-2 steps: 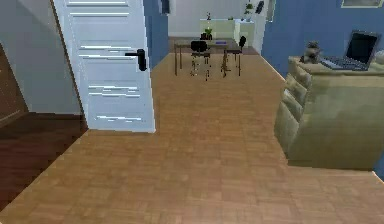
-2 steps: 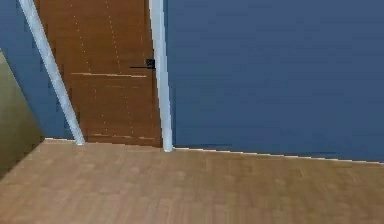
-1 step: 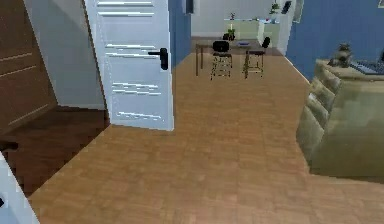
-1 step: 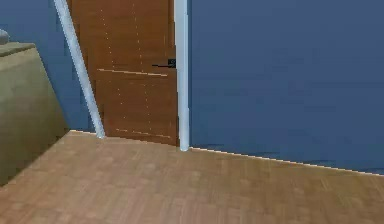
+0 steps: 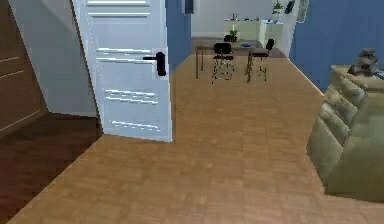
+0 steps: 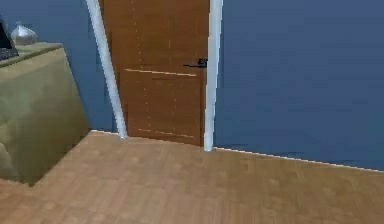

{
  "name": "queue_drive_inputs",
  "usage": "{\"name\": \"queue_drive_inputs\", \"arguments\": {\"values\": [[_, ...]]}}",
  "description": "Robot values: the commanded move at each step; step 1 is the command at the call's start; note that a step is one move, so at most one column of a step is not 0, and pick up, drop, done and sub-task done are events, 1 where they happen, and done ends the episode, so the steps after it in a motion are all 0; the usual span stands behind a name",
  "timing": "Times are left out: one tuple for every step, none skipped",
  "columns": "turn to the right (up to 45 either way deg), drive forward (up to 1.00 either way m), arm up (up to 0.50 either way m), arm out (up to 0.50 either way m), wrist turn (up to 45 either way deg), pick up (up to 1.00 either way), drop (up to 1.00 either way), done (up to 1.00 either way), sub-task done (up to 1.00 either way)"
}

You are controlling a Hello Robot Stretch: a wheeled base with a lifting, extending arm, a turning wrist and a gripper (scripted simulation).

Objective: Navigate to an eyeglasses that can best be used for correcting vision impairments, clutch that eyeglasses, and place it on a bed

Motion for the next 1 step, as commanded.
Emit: {"name": "queue_drive_inputs", "arguments": {"values": [[-9.0,0.0,0.0,0.0,0.0,0.0,0.0,0.0,0.0]]}}
